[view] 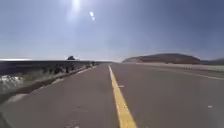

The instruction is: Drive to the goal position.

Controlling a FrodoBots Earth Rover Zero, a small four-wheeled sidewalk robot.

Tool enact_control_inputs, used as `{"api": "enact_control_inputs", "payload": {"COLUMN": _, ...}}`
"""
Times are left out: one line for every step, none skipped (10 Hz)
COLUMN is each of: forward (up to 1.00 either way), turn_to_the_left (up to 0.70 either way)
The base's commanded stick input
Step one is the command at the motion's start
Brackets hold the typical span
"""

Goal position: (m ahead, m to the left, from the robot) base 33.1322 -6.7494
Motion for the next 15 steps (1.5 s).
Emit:
{"api": "enact_control_inputs", "payload": {"forward": 0.85, "turn_to_the_left": 0.00}}
{"api": "enact_control_inputs", "payload": {"forward": 0.85, "turn_to_the_left": 0.00}}
{"api": "enact_control_inputs", "payload": {"forward": 0.85, "turn_to_the_left": 0.00}}
{"api": "enact_control_inputs", "payload": {"forward": 0.85, "turn_to_the_left": 0.00}}
{"api": "enact_control_inputs", "payload": {"forward": 0.85, "turn_to_the_left": 0.00}}
{"api": "enact_control_inputs", "payload": {"forward": 0.85, "turn_to_the_left": 0.00}}
{"api": "enact_control_inputs", "payload": {"forward": 0.85, "turn_to_the_left": 0.00}}
{"api": "enact_control_inputs", "payload": {"forward": 0.85, "turn_to_the_left": 0.00}}
{"api": "enact_control_inputs", "payload": {"forward": 0.85, "turn_to_the_left": 0.00}}
{"api": "enact_control_inputs", "payload": {"forward": 0.85, "turn_to_the_left": 0.00}}
{"api": "enact_control_inputs", "payload": {"forward": 0.85, "turn_to_the_left": 0.00}}
{"api": "enact_control_inputs", "payload": {"forward": 0.85, "turn_to_the_left": 0.00}}
{"api": "enact_control_inputs", "payload": {"forward": 0.85, "turn_to_the_left": 0.00}}
{"api": "enact_control_inputs", "payload": {"forward": 0.85, "turn_to_the_left": 0.00}}
{"api": "enact_control_inputs", "payload": {"forward": 0.85, "turn_to_the_left": 0.00}}
